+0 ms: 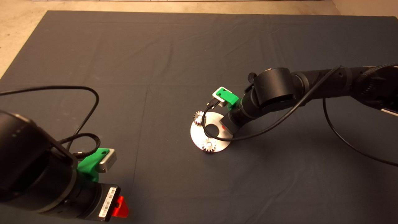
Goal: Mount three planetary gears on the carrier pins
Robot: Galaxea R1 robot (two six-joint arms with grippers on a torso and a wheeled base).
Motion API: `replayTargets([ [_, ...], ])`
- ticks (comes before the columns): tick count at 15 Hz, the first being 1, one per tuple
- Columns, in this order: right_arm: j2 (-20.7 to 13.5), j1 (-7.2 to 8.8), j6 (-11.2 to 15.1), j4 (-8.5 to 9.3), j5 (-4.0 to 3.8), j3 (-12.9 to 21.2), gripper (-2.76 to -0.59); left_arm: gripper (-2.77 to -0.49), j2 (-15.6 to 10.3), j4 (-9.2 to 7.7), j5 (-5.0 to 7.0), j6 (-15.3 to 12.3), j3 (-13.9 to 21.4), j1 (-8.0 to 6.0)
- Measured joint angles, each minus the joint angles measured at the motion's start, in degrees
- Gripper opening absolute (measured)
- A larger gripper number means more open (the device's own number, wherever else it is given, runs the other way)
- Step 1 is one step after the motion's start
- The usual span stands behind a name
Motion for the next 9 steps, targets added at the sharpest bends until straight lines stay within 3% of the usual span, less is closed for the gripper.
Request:
replayTargets([
  [7, 0.02, 0.01, 0.02, 0.0, -0.04, 0.0, -2.05, -0.93, 0.11, 0.0, 0.02, 0.0, 0.0, 0.0],
  [9, -0.02, 0.01, 0.01, 0.02, -0.64, 0.74, -1.91, -0.93, 0.18, 0.0, 0.0, 0.0, 0.0, 0.0],
])
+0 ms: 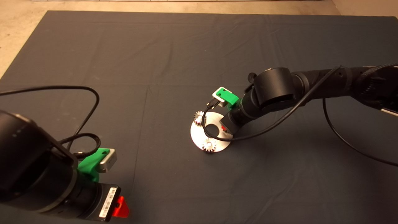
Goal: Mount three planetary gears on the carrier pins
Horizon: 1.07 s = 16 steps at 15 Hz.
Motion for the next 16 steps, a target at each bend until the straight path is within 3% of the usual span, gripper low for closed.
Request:
replayTargets([
  [2, -0.16, 0.01, 0.02, 0.0, -1.38, 2.54, -1.91, -0.93, 0.15, 0.0, 0.01, 0.0, 0.0, 0.0],
  [4, -0.63, 0.02, 1.06, 0.01, -1.49, 5.46, -1.75, -0.93, 0.17, 0.0, 0.0, 0.0, 0.02, 0.0],
  [6, -2.27, 0.05, 3.28, 0.05, -1.49, 10.26, -1.75, -0.93, 0.28, 0.01, 0.01, 0.0, 0.0, 0.0],
  [8, -6.08, 0.21, 5.07, 0.48, -1.29, 15.27, -1.62, -0.93, 0.28, 0.0, 0.0, 0.02, 0.0, 0.0],
  [10, -13.14, 0.79, 6.89, 1.95, -1.43, 18.43, -1.62, -0.78, 0.26, 0.0, 0.02, 0.06, 0.02, 0.0],
  [12, -18.17, 1.52, 8.85, 6.98, -2.65, 19.7, -1.49, -0.72, 0.35, 0.0, -0.02, 0.32, 0.02, -0.02],
  [14, -20.92, 1.53, 10.8, 15.69, -1.92, 21.82, -1.49, -0.64, 0.61, 0.0, -0.05, 0.55, 0.02, -0.02],
  [16, -25.57, 1.68, 12.7, 22.79, -1.43, 24.01, -1.33, -0.51, 0.32, -0.04, 0.09, 0.68, 0.02, 0.0],
])
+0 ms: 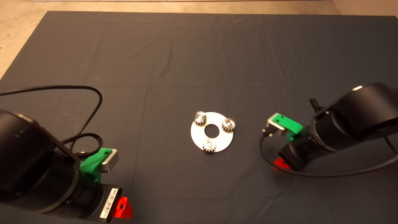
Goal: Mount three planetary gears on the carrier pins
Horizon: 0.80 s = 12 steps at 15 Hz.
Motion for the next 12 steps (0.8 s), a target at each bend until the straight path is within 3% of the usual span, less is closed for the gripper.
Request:
replayTargets([
  [2, -5.45, 0.05, 1.28, 6.1, -0.8, 1.8, -1.33, -0.51, 1.37, 0.01, -0.09, 0.06, 0.0, 0.0],
  [4, -7.98, 0.46, 1.91, 9.42, -0.92, 3.44, -1.21, -0.51, 2.11, 0.0, -0.06, 0.11, 0.0, -0.02],
  [6, -8.56, 4.07, 2.11, 12.33, -0.55, 4.69, -1.18, -0.51, 2.35, 0.0, -0.06, 0.13, 0.02, 0.0],
  [7, -8.96, 7.16, 2.16, 13.47, -0.35, 5.31, -1.18, -0.51, 2.56, -0.02, -0.06, 0.16, 0.05, 0.0],
  [8, -9.16, 8.34, 2.29, 13.85, -0.33, 5.42, -1.18, -0.51, 2.87, 0.01, -0.11, 0.2, 0.07, 0.0],
  [9, -10.17, 10.97, 3.17, 14.82, -0.46, 5.96, -1.09, -0.51, 2.95, 0.0, -0.11, 0.22, 0.07, -0.01],
  [12, -10.46, 11.07, 4.23, 15.99, -0.52, 6.86, -1.05, -0.51, 2.95, -0.02, -0.09, 0.22, 0.07, -0.02],
])
